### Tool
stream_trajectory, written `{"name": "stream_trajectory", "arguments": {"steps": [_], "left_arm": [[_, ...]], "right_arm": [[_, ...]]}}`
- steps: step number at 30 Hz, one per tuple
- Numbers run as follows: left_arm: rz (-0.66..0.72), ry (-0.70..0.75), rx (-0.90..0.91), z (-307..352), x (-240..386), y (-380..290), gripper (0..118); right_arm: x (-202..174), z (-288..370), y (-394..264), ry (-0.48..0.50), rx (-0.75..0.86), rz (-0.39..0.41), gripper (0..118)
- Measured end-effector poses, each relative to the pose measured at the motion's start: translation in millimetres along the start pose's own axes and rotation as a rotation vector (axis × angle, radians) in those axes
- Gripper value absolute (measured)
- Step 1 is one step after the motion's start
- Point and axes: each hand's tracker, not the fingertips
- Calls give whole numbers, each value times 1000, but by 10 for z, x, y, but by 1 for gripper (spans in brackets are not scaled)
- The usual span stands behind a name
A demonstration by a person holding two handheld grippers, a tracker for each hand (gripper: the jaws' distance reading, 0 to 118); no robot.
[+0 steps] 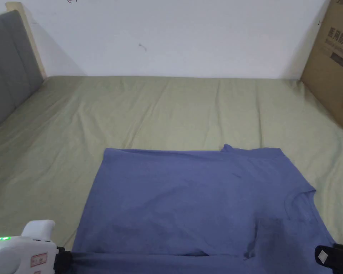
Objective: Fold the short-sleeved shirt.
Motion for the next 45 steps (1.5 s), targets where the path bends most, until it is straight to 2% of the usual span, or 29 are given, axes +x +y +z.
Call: {"name": "stream_trajectory", "arguments": {"steps": [2,4,5,6,7,8,9,11,12,14,16,17,19,20,21,22,23,24,29,33,37,42,45], "left_arm": [[57,-71,2,79,-31,-13,3],[78,-61,28,206,34,-68,3],[81,-62,39,262,46,-93,3],[80,-68,42,311,60,-113,3],[78,-70,49,357,78,-135,3],[73,-71,62,413,123,-149,3],[66,-71,72,458,151,-165,3],[52,-72,95,536,200,-193,3],[47,-71,104,563,220,-183,3],[41,-65,111,603,256,-183,3],[34,-59,115,629,278,-160,3],[32,-57,115,636,291,-157,3],[28,-51,110,639,315,-160,3],[27,-46,109,633,309,-145,3],[25,-44,108,632,319,-149,3],[23,-41,108,636,331,-156,3],[20,-38,111,645,344,-164,3],[18,-35,117,646,328,-156,3],[19,-25,138,684,319,-116,3],[38,-62,253,748,310,158,3],[45,-69,278,579,298,707,3],[118,-62,219,8,202,1354,3],[91,-28,155,-368,171,1546,3]], "right_arm": [[61,-18,20,-7,-17,11,0],[128,-31,38,-74,-50,34,0],[180,-54,55,-110,-75,29,8],[238,-96,77,-153,-120,12,48],[308,-147,84,-190,-163,-15,106],[390,-240,77,-238,-233,-35,118],[614,-381,48,-251,-274,-47,116],[798,-478,41,-225,-293,-51,115],[874,-542,25,-253,-319,-75,113],[950,-627,-2,-281,-344,-74,104],[981,-641,-10,-259,-361,-68,96],[948,-636,-73,-240,-376,-60,81],[879,-549,-91,-265,-360,29,57],[858,-489,-90,-238,-344,52,40],[808,-430,-133,-230,-333,54,17],[799,-381,-137,-244,-315,69,6],[808,-312,-140,-241,-294,73,4],[822,-253,-129,-183,-267,56,4],[742,-29,-66,-177,-186,36,4],[730,99,274,-87,-78,-72,4],[762,-45,805,-4,-30,-189,4],[795,-598,1397,-75,-38,-197,4],[980,-1021,1573,-104,-94,-281,4]]}}
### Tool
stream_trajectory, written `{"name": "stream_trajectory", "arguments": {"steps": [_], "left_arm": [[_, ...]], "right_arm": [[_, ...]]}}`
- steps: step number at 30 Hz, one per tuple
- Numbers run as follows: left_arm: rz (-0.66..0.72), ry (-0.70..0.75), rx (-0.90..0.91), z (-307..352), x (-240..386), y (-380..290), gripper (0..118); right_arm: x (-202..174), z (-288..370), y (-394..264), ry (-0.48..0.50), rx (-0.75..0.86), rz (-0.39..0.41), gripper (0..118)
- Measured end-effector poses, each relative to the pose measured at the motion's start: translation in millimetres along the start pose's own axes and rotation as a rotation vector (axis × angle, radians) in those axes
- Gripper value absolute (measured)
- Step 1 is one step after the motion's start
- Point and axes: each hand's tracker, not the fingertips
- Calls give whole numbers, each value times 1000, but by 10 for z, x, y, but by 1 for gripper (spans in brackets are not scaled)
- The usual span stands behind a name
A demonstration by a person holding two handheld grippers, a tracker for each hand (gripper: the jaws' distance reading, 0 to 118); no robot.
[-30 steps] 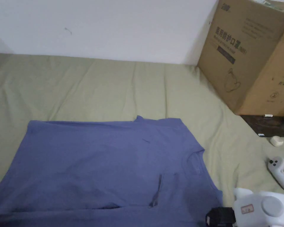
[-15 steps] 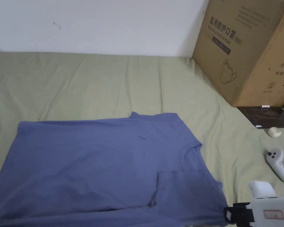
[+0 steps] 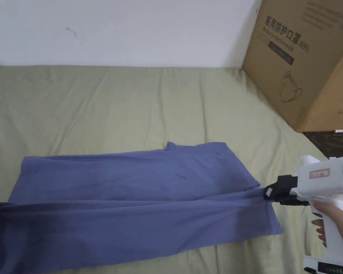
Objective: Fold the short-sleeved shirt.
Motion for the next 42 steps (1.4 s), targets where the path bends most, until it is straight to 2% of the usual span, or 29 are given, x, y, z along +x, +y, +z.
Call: {"name": "stream_trajectory", "arguments": {"steps": [2,6,7,8,9,10,11,12,13,17,19,20,21,22,23,24,27,31,32,33,34,35,36,37,42], "left_arm": [[6,13,-51,-219,-35,31,3],[115,-89,-147,-533,-208,8,3],[101,-75,-128,-539,-234,-13,3],[111,-84,-116,-531,-263,-28,8],[132,-105,-93,-510,-290,-35,22],[154,-119,-83,-474,-316,-39,64],[165,-137,-79,-429,-318,-71,102],[173,-166,-85,-391,-318,-103,118],[180,-193,-21,-309,-330,-89,112],[134,-126,-3,-2,-274,-233,112],[111,-124,33,239,-204,-370,110],[94,-114,45,355,-175,-442,102],[72,-110,78,480,-153,-517,85],[53,-101,103,580,-126,-582,45],[30,-83,115,718,-67,-658,9],[2,-72,116,794,-24,-725,0],[-9,-16,78,892,34,-839,0],[5,-6,36,624,-155,-797,0],[28,0,21,505,-202,-819,3],[34,-1,33,391,-247,-844,17],[40,8,29,284,-287,-864,61],[46,31,7,151,-319,-816,98],[53,38,-10,43,-360,-845,115],[72,41,-9,-48,-395,-876,118],[140,117,-173,-471,-401,-982,117]], "right_arm": [[14,-227,52,24,-43,-16,4],[-41,-471,-18,-85,-33,63,4],[-40,-488,-60,-74,-26,54,11],[-22,-481,-95,-78,-6,46,26],[-13,-453,-143,-89,18,42,54],[-4,-422,-190,-84,33,43,96],[3,-380,-242,-79,42,39,115],[99,-393,-204,-70,51,36,117],[90,-292,-238,-52,96,32,116],[-40,171,-510,-30,171,78,116],[-121,355,-663,8,181,107,113],[-199,444,-749,5,200,127,106],[-252,539,-837,12,238,158,87],[-293,617,-909,24,262,176,36],[-333,683,-984,30,287,180,0],[-388,704,-1053,26,291,175,0],[-412,795,-1109,81,290,155,0],[-466,779,-1125,79,272,165,0],[-471,737,-1127,77,257,165,0],[-467,726,-1128,75,241,157,0],[-459,723,-1135,78,232,147,0],[-447,723,-1144,82,226,134,0],[-417,692,-1171,88,221,122,0],[-410,692,-1174,88,216,117,0],[-370,627,-1148,32,197,144,0]]}}
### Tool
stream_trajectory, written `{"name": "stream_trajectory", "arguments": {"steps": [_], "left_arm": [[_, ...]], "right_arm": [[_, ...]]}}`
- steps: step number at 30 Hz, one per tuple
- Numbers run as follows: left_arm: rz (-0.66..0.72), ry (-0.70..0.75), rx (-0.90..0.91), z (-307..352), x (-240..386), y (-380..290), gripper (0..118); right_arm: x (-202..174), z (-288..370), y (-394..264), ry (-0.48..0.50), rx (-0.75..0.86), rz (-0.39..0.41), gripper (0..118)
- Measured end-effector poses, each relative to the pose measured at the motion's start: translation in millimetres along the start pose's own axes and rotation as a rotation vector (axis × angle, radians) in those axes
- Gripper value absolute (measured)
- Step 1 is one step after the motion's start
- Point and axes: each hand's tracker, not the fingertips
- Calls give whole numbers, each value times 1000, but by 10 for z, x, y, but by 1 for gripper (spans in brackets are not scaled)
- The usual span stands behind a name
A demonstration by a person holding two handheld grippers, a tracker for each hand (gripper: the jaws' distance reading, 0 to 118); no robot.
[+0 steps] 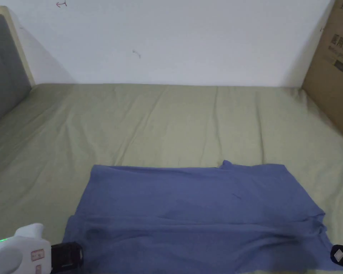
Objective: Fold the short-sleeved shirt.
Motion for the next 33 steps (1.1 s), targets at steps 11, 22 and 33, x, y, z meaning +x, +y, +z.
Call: {"name": "stream_trajectory", "arguments": {"steps": [11,22,33], "left_arm": [[-154,-68,124,599,448,-46,3],[-137,-57,144,716,458,166,3],[-71,-131,173,1000,330,197,3]], "right_arm": [[480,-458,209,-103,-21,24,107],[724,-1138,280,-264,-212,64,86],[682,-356,332,-161,-124,57,4]]}}
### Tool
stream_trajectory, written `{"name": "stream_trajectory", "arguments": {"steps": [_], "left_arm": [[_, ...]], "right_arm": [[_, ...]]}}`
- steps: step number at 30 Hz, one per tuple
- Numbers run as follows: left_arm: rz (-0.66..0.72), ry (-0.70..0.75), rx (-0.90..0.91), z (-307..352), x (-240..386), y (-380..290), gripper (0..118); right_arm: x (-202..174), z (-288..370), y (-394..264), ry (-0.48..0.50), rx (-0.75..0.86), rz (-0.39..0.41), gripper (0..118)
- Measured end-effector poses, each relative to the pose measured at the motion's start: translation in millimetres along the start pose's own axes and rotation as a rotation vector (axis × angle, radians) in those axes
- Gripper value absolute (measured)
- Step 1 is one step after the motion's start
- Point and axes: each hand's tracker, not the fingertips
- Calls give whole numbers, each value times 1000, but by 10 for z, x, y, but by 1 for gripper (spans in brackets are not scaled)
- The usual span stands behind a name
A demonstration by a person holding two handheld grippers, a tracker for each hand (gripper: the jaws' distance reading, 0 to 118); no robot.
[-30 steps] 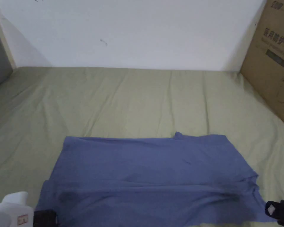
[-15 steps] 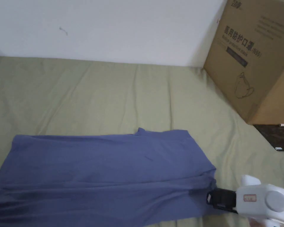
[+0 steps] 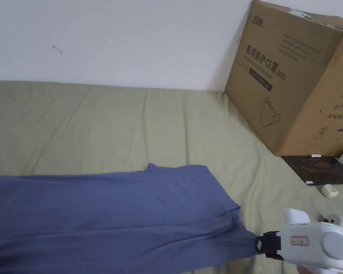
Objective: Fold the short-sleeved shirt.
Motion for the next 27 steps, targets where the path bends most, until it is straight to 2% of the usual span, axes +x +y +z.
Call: {"name": "stream_trajectory", "arguments": {"steps": [2,7,10,13,17,18,19,20,21,22,23,27], "left_arm": [[-18,-5,9,117,8,-1,3],[-81,-2,-16,402,-54,-134,3],[-91,11,-56,508,-165,-347,3],[-77,9,-168,407,-295,-640,3],[-47,-24,-238,258,-384,-835,4],[-48,-22,-233,267,-381,-843,9],[-52,-3,-219,291,-379,-827,25],[-50,15,-202,326,-375,-802,47],[-42,20,-188,355,-373,-774,74],[-30,12,-159,415,-363,-726,95],[-18,-1,-111,480,-335,-669,101],[-53,-49,-5,670,-47,-460,103]], "right_arm": [[85,190,-50,39,6,-39,4],[173,564,-377,31,-1,-22,4],[264,693,-674,40,-50,-37,4],[346,575,-987,10,-150,-36,4],[347,335,-1148,-16,-164,-45,4],[331,331,-1153,-21,-154,-63,7],[302,342,-1141,-29,-148,-80,22],[264,369,-1114,-34,-140,-85,44],[225,402,-1088,-28,-129,-85,75],[166,431,-1060,-11,-114,-73,107],[78,468,-1018,-8,-96,-44,117],[-406,591,-822,-20,-26,155,118]]}}
